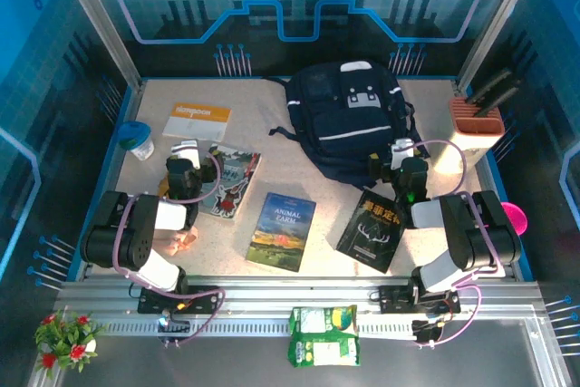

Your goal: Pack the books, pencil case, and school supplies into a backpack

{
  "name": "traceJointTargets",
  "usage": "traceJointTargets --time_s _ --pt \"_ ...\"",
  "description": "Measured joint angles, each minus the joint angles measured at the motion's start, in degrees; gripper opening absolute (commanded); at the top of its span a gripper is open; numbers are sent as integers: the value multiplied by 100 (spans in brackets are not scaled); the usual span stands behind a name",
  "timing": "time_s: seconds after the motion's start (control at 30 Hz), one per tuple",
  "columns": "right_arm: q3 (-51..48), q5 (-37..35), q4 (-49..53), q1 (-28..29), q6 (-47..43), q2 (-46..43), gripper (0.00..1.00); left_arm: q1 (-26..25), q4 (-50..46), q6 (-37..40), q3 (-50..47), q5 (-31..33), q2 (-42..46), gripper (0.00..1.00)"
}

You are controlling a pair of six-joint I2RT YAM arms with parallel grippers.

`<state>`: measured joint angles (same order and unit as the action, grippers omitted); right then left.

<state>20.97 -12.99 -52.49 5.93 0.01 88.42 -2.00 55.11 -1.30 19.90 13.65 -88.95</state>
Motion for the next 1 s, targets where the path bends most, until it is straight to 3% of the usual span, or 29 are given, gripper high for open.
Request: traceJointTargets --time_s 1.0 --pt "0 155 0 -87 42 0 100 2 -83 -2 31 -107 0 99"
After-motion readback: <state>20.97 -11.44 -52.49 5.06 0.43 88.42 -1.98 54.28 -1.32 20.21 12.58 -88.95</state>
